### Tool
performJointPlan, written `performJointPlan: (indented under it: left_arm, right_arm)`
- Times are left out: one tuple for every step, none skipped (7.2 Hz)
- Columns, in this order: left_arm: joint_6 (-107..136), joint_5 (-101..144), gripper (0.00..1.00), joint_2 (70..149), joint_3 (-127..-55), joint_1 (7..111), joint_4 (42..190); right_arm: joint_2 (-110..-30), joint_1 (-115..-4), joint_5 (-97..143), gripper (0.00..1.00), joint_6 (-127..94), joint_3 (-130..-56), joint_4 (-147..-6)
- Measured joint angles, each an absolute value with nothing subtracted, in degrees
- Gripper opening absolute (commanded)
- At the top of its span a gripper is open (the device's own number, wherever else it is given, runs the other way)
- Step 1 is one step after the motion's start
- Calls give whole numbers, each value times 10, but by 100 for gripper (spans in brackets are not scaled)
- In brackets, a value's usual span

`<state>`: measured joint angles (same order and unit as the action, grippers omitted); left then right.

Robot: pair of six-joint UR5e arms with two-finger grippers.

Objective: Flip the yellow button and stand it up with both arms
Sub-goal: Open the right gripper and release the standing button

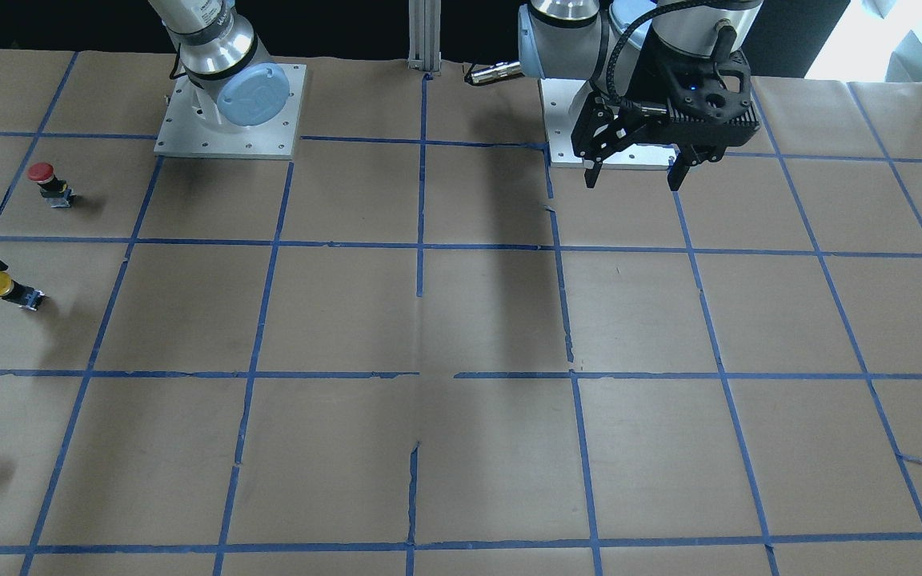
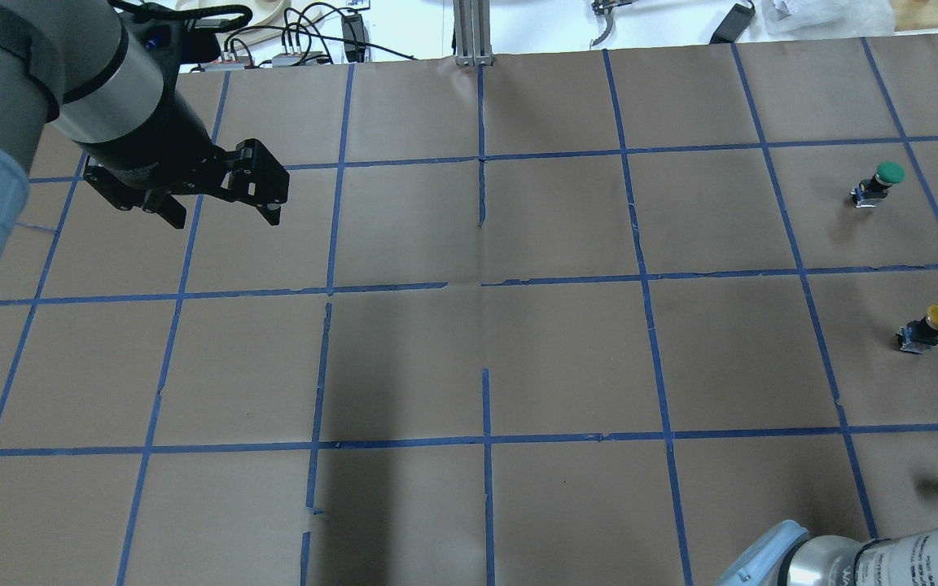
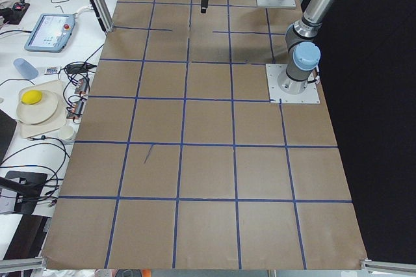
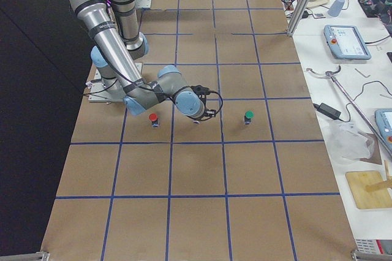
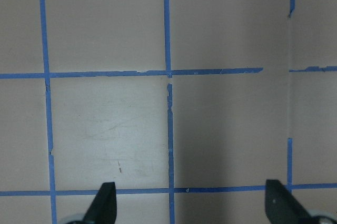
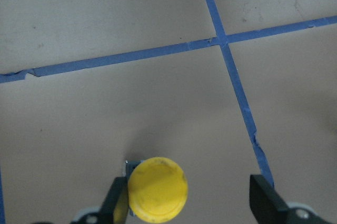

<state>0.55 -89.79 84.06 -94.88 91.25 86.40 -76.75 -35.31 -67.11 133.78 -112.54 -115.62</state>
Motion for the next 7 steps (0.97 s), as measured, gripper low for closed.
performJointPlan:
  left_arm:
    - [5,-898,100,840,-949,912,864]
    - [5,-898,100,840,-949,913,864]
    - [4,-898,100,839,-949,913,864]
    - [4,-898,100,839,-950,913,864]
    - [4,-898,100,839,-950,913,864]
    - [4,-898,100,839,-951,914,864]
    - [4,-898,100,838,-951,913,864]
  right_arm:
    - [-785,-356,-671,81,1305,-1125,-1154]
    - [-811,-361,-671,90,1258,-1125,-1146]
    - [-839,-368,-672,99,1193,-1124,-1135]
    - [-867,-384,-683,100,1108,-1124,-1129]
    - [-895,-408,-704,100,1018,-1124,-1119]
    - [-924,-436,-724,100,929,-1123,-1100]
    - [-954,-469,-743,100,824,-1118,-1068]
